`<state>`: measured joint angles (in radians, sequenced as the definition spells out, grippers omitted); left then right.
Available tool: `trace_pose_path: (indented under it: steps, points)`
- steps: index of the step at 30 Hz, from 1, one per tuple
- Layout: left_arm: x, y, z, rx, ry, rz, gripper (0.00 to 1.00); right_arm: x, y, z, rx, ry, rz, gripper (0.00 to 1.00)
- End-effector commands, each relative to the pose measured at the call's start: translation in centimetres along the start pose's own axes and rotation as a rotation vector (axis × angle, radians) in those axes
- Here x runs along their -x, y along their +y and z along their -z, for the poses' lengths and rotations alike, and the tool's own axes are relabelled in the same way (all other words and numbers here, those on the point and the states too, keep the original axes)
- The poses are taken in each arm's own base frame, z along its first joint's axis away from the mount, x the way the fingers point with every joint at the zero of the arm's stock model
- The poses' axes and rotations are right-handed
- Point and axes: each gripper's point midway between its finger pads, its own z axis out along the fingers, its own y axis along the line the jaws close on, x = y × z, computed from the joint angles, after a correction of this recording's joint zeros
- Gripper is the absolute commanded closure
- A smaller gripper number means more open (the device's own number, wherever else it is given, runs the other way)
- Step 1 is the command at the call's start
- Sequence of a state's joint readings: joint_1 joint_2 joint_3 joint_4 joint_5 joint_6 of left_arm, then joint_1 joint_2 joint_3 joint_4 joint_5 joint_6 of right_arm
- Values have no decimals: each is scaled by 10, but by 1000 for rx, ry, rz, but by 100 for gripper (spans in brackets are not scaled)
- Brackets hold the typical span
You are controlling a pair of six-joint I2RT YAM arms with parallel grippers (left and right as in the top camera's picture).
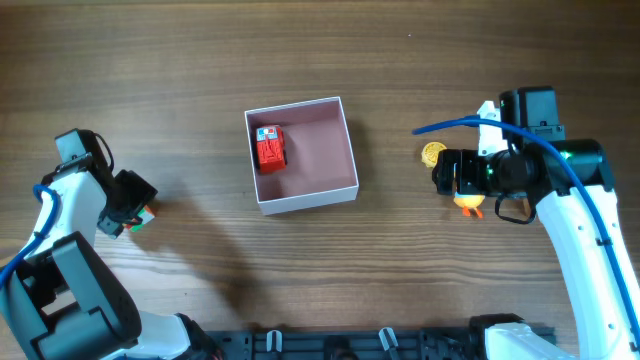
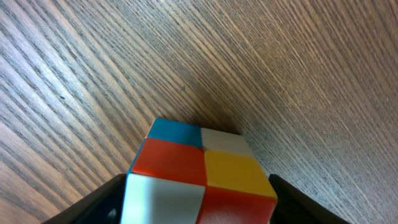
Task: Pack container
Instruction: 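Grasp the Rubik's cube on the table with the left gripper, then carry the cube with the left gripper over the box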
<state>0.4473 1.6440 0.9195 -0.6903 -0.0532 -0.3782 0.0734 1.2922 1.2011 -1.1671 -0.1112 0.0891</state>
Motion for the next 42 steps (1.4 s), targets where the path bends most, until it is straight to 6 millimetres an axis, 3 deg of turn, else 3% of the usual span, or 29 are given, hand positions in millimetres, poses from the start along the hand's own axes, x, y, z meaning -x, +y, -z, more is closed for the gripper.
trace_pose_path:
  steps: [1, 10, 13, 15, 18, 20, 25, 28, 31, 35, 37, 39, 42]
  points:
    - [-3, 0, -3, -13, 17, -4, 34, 5, -1, 3, -12, -12, -12, 0]
    - [-4, -3, -3, -29, 25, -1, 47, 5, -1, 3, -12, -13, -13, 0]
    - [-4, -3, -3, -30, 24, -1, 56, 5, -1, 3, -12, -13, -12, 0]
    - [-6, -3, -3, -32, 30, -1, 68, 5, 0, 3, -12, -13, -12, 0]
    - [-8, -11, 1, -80, 47, 0, 76, 6, 0, 3, -11, -15, -12, 0]
    - [-8, -15, 8, -101, 49, 2, 85, 6, -1, 3, -11, -15, -12, 0]
    - [-3, -31, 44, -135, 21, -36, 91, 6, 0, 3, -11, -16, -12, 0]
    - [-6, -56, 81, -202, -12, -102, 92, 6, -1, 3, -11, -16, -12, 0]
    - [-20, -99, 133, -319, -69, -232, 94, 6, 0, 3, -11, -16, -12, 0]
    - [-51, -156, 189, -453, -148, -395, 96, 6, -1, 3, -11, -16, -12, 0]
    - [-78, -191, 216, -536, -190, -514, 96, 6, -1, 3, -11, -16, -12, 0]
    - [-108, -232, 234, -581, -296, -607, 96, 6, 0, 3, -11, -16, -12, 0]
    - [-131, -260, 229, -600, -313, -661, 96, 6, 0, 3, -11, -16, -12, 0]
